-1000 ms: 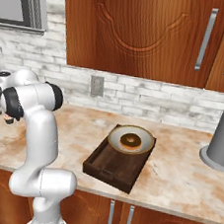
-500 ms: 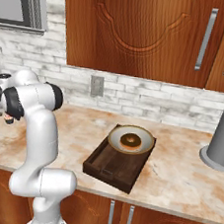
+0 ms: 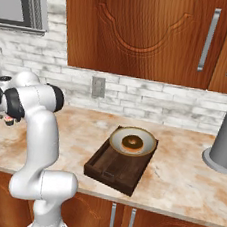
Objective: Place the bowl with donut and the cupcake onto the tray.
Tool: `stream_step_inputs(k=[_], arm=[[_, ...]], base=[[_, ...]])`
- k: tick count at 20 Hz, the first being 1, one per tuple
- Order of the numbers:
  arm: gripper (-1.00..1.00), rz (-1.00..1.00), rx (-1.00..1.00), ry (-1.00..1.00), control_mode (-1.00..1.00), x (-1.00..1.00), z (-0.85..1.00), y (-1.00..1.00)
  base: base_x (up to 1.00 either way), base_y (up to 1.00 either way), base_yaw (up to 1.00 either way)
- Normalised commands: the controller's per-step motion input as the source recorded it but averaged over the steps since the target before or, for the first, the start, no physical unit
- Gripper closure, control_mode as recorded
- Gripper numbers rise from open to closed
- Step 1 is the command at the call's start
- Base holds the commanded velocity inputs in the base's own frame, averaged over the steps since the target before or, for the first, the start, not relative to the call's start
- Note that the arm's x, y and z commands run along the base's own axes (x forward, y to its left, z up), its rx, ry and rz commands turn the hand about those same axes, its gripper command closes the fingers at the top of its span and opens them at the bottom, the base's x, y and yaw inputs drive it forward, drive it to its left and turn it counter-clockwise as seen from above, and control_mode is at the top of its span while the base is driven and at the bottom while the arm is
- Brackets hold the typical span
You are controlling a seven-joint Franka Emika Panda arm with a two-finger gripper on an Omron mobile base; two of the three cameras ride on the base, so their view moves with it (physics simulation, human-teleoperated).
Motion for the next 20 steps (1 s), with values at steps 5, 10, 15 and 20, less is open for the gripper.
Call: stream_step_inputs(k=[5, 10, 15, 20], arm=[[-1.0, 0.0, 0.0, 0.0, -1.0, 0.04, -0.1, 0.0], [-1.0, 0.0, 0.0, 0.0, -1.0, 0.01, -0.11, 0.0], [1.0, 0.0, 0.0, 0.0, -1.0, 0.0, -0.08, 0.0], [1.0, 0.0, 0.0, 0.0, -1.0, 0.0, 0.0, 0.0]], base=[[0.0, 0.0, 0.0], [0.0, 0.0, 0.0], [0.0, 0.0, 0.0], [0.0, 0.0, 0.0]])
